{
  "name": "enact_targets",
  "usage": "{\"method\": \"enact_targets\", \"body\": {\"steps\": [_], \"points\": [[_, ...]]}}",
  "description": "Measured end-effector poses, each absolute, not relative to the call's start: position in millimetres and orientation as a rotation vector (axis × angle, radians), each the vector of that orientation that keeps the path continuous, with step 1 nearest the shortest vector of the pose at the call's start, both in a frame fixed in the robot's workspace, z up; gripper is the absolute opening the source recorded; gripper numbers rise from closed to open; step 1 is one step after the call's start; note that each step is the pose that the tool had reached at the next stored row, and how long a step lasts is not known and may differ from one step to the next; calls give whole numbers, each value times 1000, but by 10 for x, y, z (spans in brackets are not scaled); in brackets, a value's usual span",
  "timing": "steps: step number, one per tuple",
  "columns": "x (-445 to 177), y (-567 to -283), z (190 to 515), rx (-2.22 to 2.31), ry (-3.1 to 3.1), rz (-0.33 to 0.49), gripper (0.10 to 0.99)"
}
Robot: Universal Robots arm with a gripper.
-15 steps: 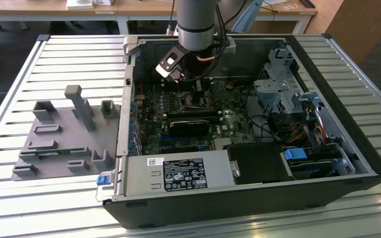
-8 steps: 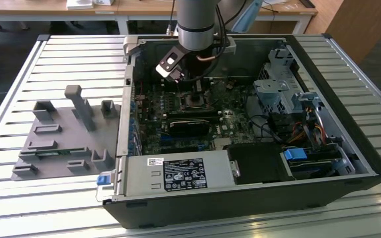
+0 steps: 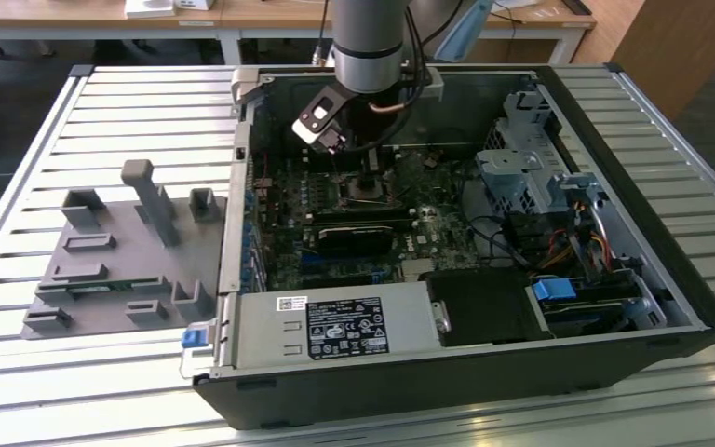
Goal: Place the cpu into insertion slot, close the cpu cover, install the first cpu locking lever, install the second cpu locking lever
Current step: 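Place the cpu into insertion slot, then close the cpu cover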
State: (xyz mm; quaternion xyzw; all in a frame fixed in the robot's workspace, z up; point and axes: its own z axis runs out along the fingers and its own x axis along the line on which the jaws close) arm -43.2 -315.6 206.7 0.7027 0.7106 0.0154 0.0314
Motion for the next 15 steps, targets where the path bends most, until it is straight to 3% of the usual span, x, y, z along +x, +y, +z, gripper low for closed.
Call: {"method": "enact_targets", "body": {"steps": [15], "points": [[-432,-3156,2110,2163,2188,45,106]]}}
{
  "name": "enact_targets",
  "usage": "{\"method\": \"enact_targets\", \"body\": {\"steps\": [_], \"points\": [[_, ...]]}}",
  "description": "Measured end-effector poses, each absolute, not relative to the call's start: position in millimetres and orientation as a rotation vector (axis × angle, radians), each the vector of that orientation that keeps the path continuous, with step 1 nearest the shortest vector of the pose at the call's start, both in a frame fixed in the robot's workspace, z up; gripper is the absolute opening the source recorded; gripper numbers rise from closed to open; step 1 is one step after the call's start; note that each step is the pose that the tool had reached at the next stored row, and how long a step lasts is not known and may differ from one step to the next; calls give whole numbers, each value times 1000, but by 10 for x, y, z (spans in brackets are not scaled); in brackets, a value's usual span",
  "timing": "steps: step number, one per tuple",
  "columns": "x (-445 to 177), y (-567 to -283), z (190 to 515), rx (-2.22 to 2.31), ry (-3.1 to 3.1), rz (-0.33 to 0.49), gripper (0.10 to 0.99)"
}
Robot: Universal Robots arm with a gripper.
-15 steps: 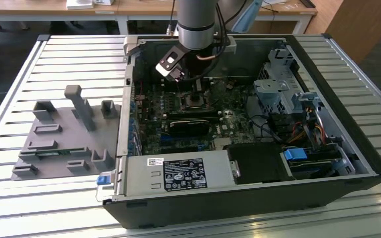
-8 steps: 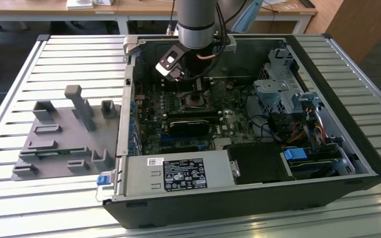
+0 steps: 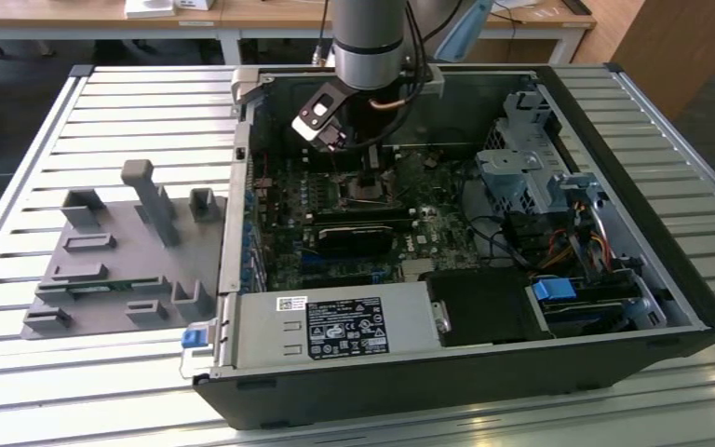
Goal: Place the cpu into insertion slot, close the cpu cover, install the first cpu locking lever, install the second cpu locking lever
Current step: 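Close the cpu cover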
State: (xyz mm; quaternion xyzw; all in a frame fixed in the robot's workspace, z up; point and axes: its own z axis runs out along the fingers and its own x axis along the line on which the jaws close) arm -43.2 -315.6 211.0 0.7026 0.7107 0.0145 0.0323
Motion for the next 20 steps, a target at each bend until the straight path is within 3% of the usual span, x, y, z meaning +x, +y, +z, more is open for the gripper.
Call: {"method": "enact_targets", "body": {"steps": [20], "points": [[-432,-3156,2275,2162,2187,44,106]]}}
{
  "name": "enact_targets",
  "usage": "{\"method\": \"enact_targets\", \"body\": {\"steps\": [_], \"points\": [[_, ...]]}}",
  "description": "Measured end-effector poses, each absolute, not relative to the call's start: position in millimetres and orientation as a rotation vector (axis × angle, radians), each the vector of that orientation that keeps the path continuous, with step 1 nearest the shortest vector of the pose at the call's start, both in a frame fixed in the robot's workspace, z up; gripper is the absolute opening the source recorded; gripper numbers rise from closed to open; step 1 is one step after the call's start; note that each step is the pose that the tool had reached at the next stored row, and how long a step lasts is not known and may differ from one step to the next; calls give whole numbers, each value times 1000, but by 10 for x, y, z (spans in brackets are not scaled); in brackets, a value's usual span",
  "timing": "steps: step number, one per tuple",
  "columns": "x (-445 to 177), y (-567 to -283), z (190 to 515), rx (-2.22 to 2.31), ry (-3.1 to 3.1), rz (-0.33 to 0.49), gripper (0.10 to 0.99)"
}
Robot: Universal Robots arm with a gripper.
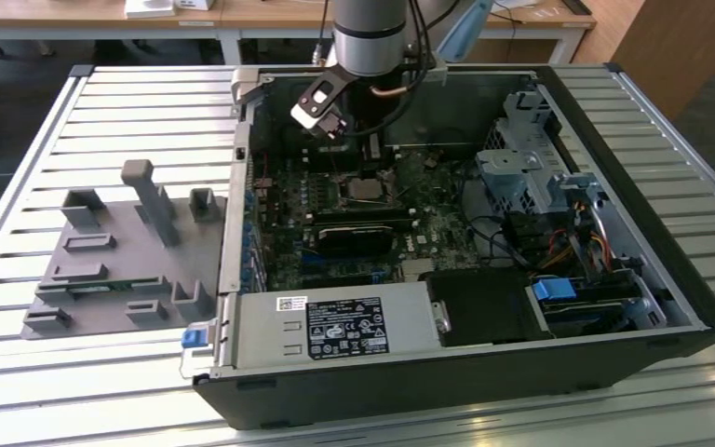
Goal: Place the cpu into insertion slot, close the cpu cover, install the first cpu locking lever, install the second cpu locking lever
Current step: 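Close the cpu cover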
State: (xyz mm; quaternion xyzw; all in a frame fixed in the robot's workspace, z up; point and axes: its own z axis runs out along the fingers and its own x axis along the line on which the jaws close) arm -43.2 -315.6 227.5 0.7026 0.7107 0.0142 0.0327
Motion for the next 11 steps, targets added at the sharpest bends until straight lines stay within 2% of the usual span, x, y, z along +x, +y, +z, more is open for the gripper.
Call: {"method": "enact_targets", "body": {"steps": [11], "points": [[-394,-3263,2276,2190,2215,21,106]]}}
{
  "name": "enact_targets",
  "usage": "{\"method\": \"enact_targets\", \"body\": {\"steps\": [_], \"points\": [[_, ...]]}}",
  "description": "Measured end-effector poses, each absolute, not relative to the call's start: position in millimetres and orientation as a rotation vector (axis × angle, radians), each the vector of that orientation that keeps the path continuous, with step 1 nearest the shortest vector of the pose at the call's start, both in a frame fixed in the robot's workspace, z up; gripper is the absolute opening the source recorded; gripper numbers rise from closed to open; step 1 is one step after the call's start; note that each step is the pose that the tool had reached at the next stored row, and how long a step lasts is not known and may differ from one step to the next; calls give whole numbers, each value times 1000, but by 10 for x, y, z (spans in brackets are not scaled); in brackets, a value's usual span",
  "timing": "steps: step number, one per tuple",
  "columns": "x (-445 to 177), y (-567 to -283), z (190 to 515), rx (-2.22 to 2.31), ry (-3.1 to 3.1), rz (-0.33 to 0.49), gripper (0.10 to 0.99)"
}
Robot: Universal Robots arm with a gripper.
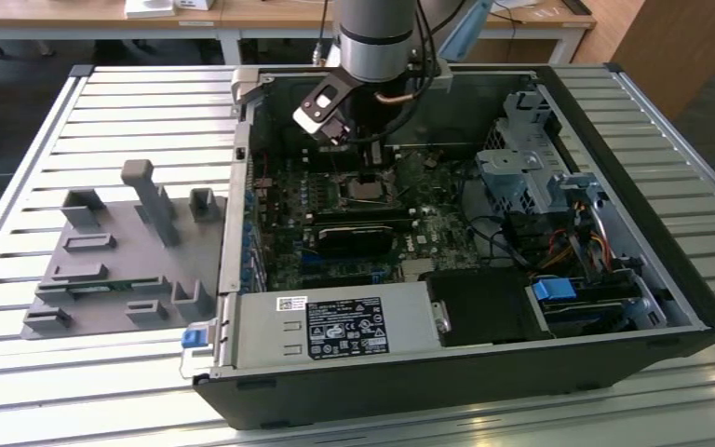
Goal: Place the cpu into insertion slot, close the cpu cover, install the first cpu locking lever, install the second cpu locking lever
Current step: 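Close the cpu cover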
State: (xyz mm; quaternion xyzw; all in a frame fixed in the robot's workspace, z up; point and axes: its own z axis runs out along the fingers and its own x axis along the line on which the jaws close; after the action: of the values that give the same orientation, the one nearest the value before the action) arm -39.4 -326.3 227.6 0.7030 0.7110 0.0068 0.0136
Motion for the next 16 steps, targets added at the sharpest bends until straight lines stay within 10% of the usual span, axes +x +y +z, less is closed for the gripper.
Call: {"method": "enact_targets", "body": {"steps": [16], "points": [[-389,-3275,2538,2180,2290,77,106]]}}
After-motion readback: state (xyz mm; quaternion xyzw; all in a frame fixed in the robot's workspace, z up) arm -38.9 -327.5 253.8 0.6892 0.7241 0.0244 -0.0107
